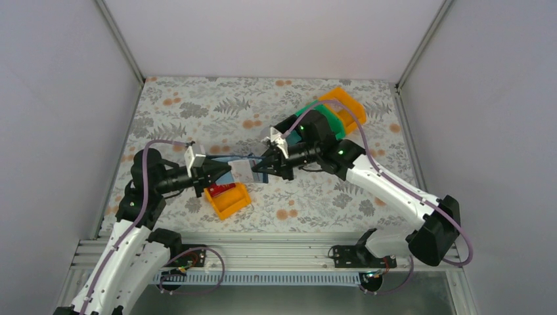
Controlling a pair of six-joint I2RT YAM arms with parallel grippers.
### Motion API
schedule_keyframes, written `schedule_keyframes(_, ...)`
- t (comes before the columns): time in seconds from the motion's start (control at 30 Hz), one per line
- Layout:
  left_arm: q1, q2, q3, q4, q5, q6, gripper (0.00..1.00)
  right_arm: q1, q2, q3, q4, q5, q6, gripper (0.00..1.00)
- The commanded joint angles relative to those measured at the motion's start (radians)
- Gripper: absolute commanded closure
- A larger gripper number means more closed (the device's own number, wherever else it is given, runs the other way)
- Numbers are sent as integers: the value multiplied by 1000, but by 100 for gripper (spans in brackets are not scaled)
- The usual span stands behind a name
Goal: Take the credit cards out of the card holder
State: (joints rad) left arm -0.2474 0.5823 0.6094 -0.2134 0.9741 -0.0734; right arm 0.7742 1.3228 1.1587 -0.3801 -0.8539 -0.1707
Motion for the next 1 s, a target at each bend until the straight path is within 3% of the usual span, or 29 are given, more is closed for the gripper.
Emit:
schedule_keyframes(0.0, 17, -2, -2, 0, -34, 23, 98, -24, -48, 2, -28, -32, -27, 96)
schedule_keyframes(0.3, 13, 13, -72, 134, 49, -49, 96, -26, -31, 3, 8, -96, -9, 96)
schedule_keyframes(0.37, 11, 18, -92, 164, 43, -87, 79, -26, -27, 7, 14, -108, -9, 96)
schedule_keyframes(0.43, 11, 19, -98, 172, 30, -113, 69, -26, -26, 12, 17, -123, -11, 96)
schedule_keyframes(0.6, 10, 17, -111, 207, 32, -124, 66, -25, -15, 27, 12, -150, -16, 96)
schedule_keyframes(0.77, -9, 16, -125, 314, 86, -138, 71, -24, 8, 35, 23, -148, -13, 96)
schedule_keyframes(0.9, -18, 12, -129, 313, 89, -130, 96, -24, 5, 33, 39, -117, -1, 96)
schedule_keyframes(0.97, -18, 7, -123, 291, 78, -123, 98, -25, 3, 33, 39, -96, 5, 96)
